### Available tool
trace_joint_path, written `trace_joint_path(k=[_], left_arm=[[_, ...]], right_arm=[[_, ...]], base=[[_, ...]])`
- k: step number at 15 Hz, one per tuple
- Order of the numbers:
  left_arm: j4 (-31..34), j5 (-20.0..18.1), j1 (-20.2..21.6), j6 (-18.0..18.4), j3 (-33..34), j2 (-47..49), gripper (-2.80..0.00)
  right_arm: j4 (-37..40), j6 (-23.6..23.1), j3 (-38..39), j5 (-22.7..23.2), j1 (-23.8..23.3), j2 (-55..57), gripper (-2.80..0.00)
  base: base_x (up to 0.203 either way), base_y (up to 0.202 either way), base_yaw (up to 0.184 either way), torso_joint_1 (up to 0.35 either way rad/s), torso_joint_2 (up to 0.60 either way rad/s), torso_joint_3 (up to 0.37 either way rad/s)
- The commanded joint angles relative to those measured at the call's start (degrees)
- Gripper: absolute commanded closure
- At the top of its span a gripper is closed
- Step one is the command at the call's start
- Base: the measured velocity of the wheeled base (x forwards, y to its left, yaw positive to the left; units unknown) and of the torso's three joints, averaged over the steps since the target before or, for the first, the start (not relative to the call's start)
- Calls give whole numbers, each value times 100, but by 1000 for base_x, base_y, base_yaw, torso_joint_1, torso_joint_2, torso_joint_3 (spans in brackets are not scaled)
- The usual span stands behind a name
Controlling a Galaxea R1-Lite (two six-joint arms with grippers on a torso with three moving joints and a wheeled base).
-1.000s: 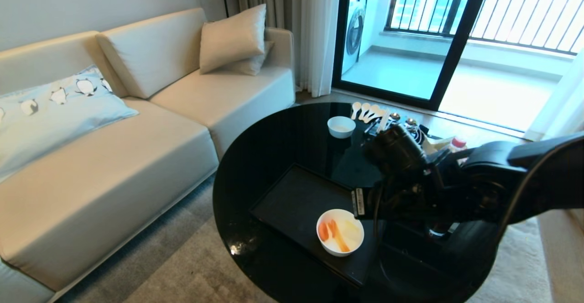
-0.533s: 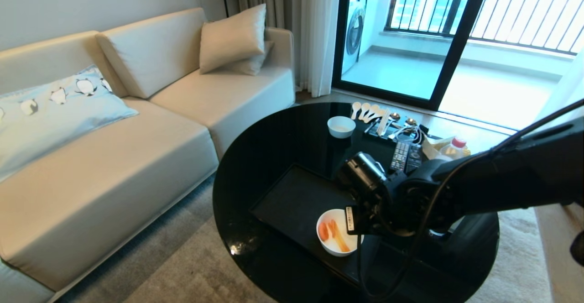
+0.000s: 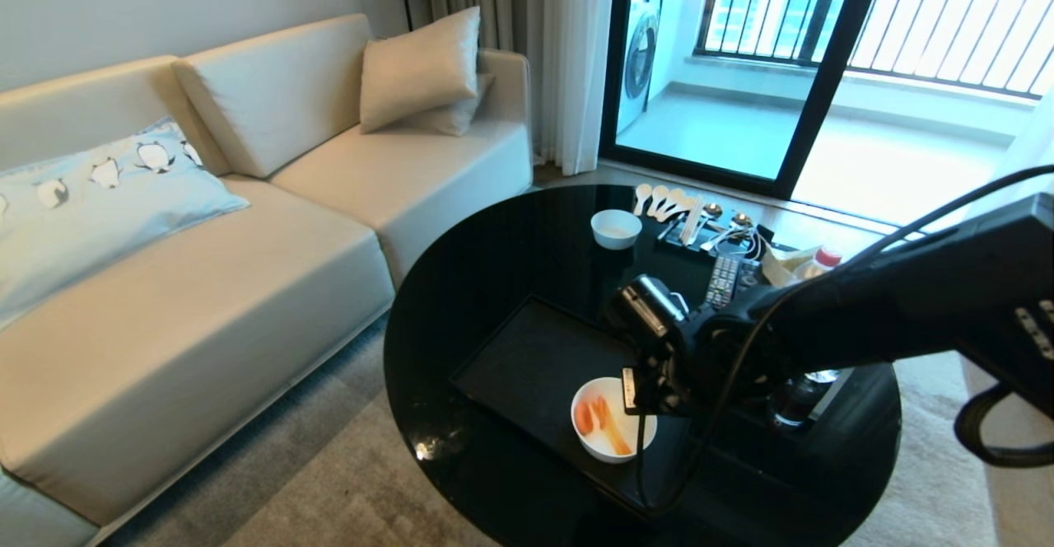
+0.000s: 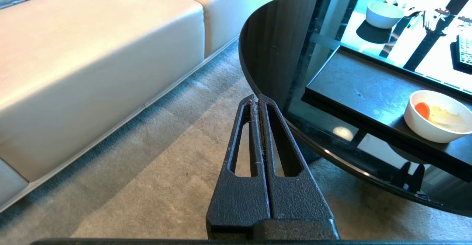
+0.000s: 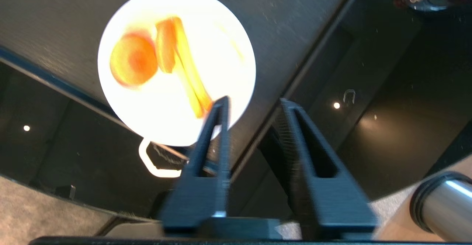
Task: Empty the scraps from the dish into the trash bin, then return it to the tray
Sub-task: Pick up the bowl with leftover food
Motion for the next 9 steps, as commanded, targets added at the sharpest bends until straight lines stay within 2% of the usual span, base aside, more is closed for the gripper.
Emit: trace_joint_path(k=[1,9], left_arm=[[-5,2,0,-5,0,-2,0],[-5,2,0,-5,0,-2,0]], right_arm=[[-2,-85,-250,-13,3,155,-280],[4,-181,-382,-13,11,515,-280]], base=[[0,0,0,0,0,0],[0,0,0,0,0,0]])
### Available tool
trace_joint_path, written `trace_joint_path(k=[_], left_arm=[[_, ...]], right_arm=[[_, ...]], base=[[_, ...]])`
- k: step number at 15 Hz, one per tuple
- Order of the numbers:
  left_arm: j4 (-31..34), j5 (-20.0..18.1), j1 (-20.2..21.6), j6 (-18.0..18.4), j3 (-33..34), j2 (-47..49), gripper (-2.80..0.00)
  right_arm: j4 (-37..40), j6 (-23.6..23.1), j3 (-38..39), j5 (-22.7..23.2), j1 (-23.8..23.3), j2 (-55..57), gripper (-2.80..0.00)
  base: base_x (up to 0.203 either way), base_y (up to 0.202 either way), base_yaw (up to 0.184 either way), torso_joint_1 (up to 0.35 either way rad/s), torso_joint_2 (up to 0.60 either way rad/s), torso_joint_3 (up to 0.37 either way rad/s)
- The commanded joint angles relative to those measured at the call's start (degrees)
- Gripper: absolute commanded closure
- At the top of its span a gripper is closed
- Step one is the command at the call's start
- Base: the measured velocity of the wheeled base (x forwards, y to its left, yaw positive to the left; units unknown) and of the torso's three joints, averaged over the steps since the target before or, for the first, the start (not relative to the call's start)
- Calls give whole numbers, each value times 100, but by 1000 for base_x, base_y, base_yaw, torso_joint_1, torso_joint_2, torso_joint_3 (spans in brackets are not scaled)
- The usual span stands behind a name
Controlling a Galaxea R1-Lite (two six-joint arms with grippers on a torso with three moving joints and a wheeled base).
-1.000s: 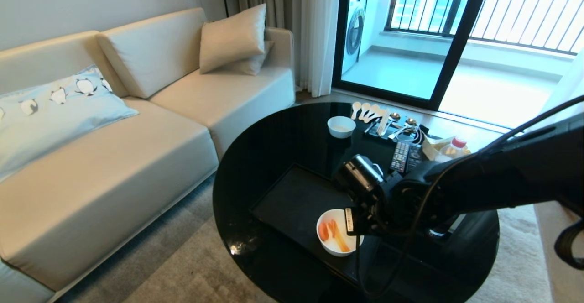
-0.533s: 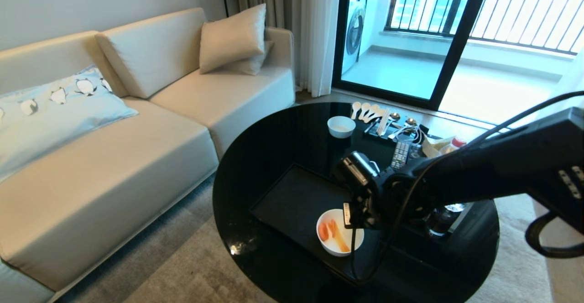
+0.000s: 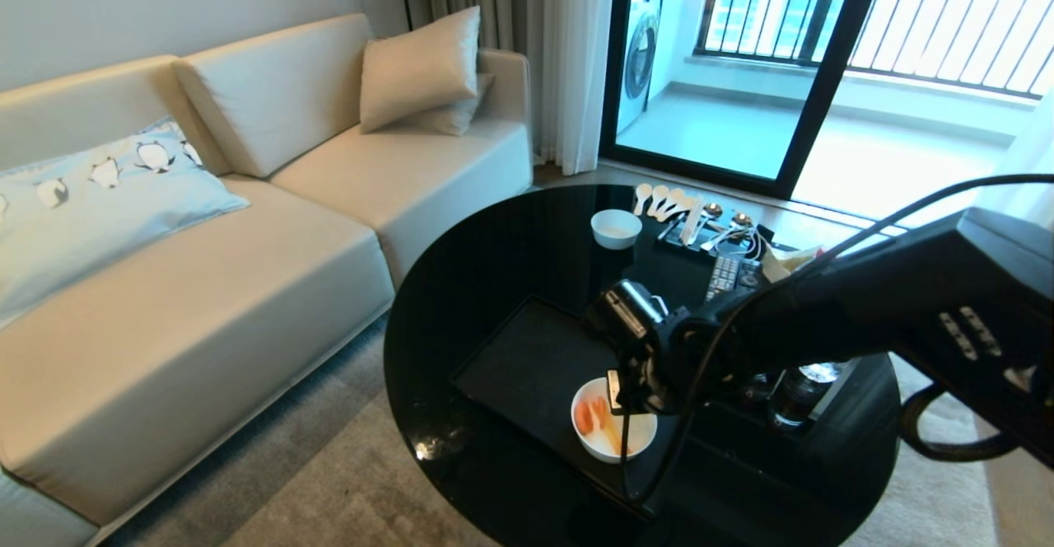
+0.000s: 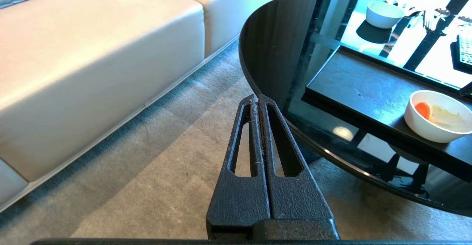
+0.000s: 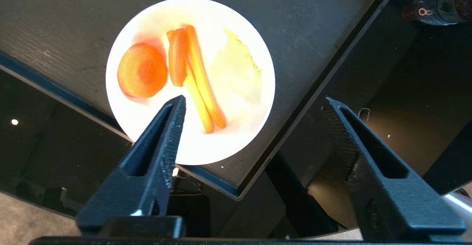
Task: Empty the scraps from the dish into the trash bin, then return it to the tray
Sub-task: Pick up the bowl with leftover food
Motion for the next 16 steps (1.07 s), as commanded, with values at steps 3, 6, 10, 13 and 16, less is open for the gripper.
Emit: trace_joint_path(k=[3,6,10,13,16], left_arm=[[-5,5,0,-4,0,-2,0],[-5,5,0,-4,0,-2,0],[-5,5,0,-4,0,-2,0],[-5,5,0,-4,0,-2,0],[-5,5,0,-4,0,-2,0]], right_arm=[[-54,24,-12,-14,0,228,-280],[-95,40,-64,-14,0,395,-280],[-145,58,-460,-14,-5,631,-280],[-137,49,-528,-33,-66,674,-280],[-87,55,-310,-135,-242,477,-280]], base=[[0,0,0,0,0,0],[0,0,0,0,0,0],[0,0,0,0,0,0],[0,0,0,0,0,0],[0,0,0,0,0,0]])
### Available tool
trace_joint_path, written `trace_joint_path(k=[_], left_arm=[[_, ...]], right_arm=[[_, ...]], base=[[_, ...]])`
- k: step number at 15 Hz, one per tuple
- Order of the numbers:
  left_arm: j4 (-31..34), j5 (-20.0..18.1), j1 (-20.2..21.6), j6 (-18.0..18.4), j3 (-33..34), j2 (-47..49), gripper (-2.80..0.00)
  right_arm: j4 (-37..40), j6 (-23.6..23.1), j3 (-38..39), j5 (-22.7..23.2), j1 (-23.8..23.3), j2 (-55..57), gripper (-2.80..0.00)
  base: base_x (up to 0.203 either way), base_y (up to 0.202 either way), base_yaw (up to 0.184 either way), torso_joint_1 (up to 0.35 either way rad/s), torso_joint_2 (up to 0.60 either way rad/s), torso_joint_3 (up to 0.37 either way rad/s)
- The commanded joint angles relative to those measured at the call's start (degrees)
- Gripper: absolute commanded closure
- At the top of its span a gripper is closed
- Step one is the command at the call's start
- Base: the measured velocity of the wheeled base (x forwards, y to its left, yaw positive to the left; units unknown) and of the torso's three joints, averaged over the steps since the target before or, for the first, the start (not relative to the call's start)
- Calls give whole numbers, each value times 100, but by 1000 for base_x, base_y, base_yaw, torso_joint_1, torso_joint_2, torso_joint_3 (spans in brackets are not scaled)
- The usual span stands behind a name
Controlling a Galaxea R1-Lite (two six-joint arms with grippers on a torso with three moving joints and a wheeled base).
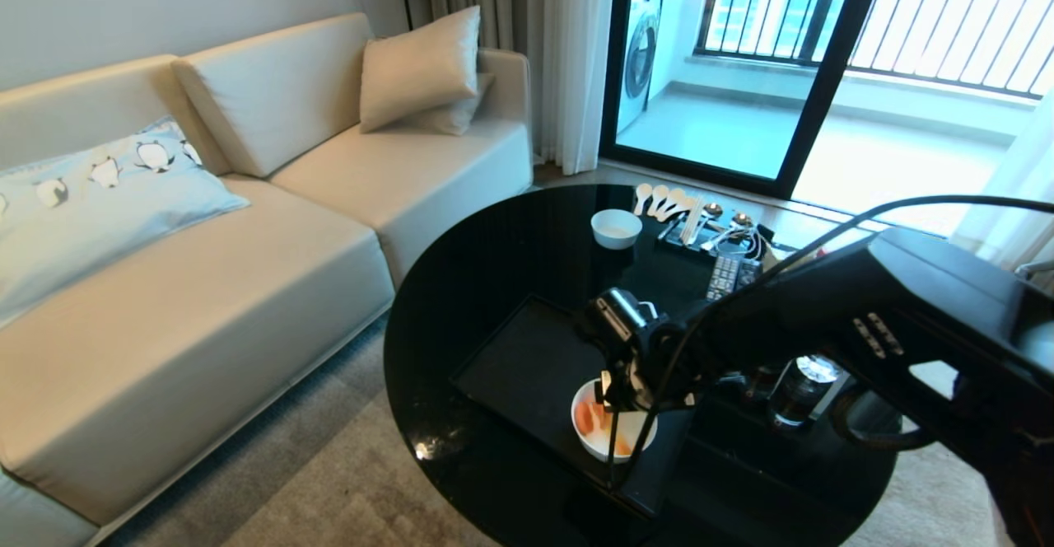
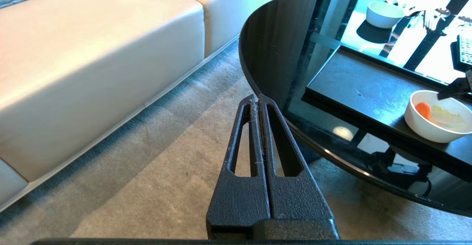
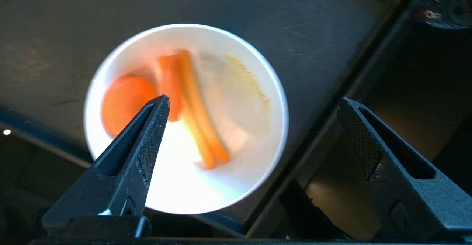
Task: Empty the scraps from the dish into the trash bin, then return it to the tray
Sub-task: Pick up the bowl with leftover food
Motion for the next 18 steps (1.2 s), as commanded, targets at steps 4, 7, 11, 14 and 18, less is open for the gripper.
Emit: trace_joint_path(k=[4,7,11,14,18], left_arm=[[-2,3,0,-4,0,-2,0],[-2,3,0,-4,0,-2,0],[-2,3,0,-4,0,-2,0],[-2,3,0,-4,0,-2,0],[-2,3,0,-4,0,-2,0]], right_arm=[[-30,33,703,-26,-264,-463,-280],[12,461,1098,-14,-267,-481,-280],[22,953,1354,6,-155,-419,-280],[118,1227,1331,30,-10,-431,-280],[427,1692,1297,44,216,-571,-280]], base=[[0,0,0,0,0,0],[0,0,0,0,0,0],[0,0,0,0,0,0],[0,0,0,0,0,0],[0,0,0,0,0,0]])
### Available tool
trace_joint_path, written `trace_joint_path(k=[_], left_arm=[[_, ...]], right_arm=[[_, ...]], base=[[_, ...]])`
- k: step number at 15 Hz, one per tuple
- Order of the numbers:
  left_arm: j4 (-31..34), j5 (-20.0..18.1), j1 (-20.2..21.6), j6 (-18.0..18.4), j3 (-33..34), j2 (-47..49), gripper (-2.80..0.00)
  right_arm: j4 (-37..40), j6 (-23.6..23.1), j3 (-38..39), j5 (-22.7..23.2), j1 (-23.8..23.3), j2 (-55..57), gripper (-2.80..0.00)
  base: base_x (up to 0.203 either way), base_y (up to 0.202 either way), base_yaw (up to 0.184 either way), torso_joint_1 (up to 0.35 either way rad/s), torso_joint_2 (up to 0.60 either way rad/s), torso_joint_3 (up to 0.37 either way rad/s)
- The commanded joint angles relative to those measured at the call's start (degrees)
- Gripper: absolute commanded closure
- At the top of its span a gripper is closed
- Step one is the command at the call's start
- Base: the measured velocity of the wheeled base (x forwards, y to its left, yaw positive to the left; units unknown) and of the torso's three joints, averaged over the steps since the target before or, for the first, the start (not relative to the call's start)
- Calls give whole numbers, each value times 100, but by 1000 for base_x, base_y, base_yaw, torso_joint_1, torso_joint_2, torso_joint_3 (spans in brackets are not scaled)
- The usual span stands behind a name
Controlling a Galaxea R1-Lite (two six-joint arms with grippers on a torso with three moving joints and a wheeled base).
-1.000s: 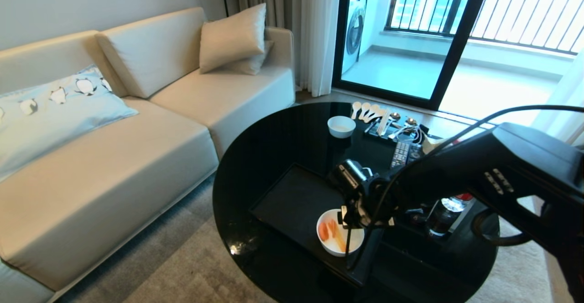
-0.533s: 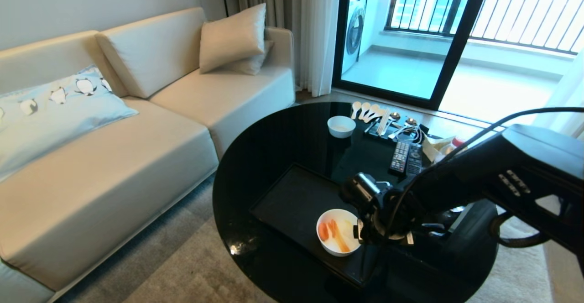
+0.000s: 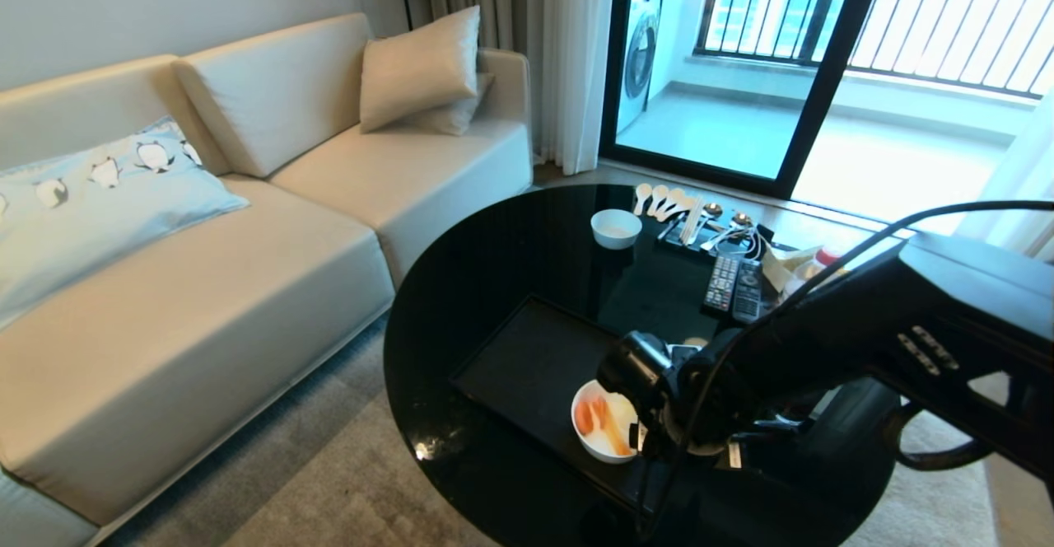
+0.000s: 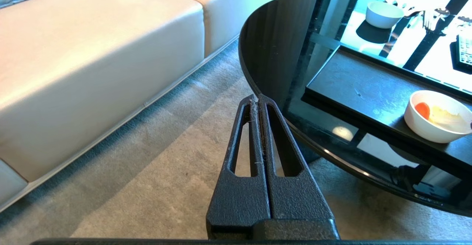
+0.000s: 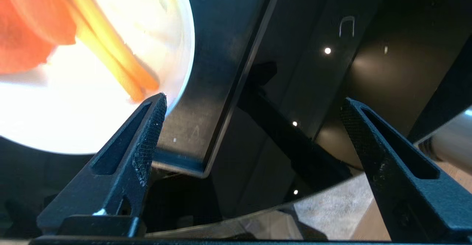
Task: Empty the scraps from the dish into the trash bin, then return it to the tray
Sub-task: Pick up the bowl with leftover food
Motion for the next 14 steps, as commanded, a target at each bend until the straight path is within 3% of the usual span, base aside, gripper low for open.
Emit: trace_joint_path(k=[1,7,14], left_arm=[[-4,5,0,-4,0,-2,0],[-4,5,0,-4,0,-2,0],[-4,5,0,-4,0,-2,0]], right_arm=[[135,173,2,-11,86,-140,-280],[604,807,4,17,322,-216,-280],[623,1562,-245,97,699,-263,-280]], base=[[0,0,0,0,0,0],[0,0,0,0,0,0],[0,0,0,0,0,0]])
